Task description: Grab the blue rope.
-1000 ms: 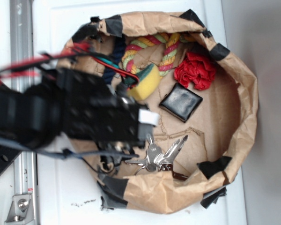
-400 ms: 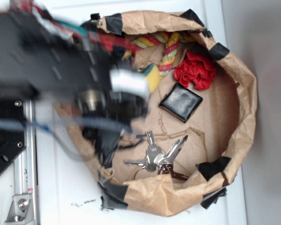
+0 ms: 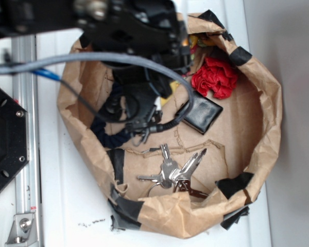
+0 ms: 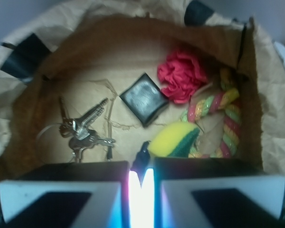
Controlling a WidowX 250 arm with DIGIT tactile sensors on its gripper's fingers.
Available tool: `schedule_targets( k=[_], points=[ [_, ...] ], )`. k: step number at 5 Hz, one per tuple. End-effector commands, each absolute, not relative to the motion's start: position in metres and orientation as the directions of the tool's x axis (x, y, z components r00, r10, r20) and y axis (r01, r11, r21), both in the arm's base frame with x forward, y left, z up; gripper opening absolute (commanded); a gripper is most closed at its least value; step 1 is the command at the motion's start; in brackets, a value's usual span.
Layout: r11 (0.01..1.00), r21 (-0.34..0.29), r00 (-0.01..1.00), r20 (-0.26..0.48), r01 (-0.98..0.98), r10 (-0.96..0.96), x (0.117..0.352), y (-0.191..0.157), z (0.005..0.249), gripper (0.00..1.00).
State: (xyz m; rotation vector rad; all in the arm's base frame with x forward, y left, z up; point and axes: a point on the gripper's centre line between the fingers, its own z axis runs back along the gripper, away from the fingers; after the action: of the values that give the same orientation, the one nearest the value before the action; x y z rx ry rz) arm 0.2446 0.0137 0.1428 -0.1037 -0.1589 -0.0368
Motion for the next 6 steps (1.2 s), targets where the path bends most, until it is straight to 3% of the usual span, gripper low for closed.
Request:
schedule_targets(
  k=[1,2,3,4,6],
  points=[
    [0.987,-0.140,0.992,0.113,0.073,-0.058,0.220,0.013,0.095,1.00],
    [0.988,-0.135,0.997,0.025,0.070,-0.067,0.201,0.004,0.057,1.00],
    [0.994,-0.101,0.999,-0.021,0.039,-0.042,0.190,0.001,0.037,1.00],
    [0.996,-0.085,0.999,-0.039,-0.027,0.024,0.198,-0.009,0.024,1.00],
    [0.994,-0.095,0.998,-0.015,-0.059,0.058,0.215,-0.021,0.034,1.00]
  ],
)
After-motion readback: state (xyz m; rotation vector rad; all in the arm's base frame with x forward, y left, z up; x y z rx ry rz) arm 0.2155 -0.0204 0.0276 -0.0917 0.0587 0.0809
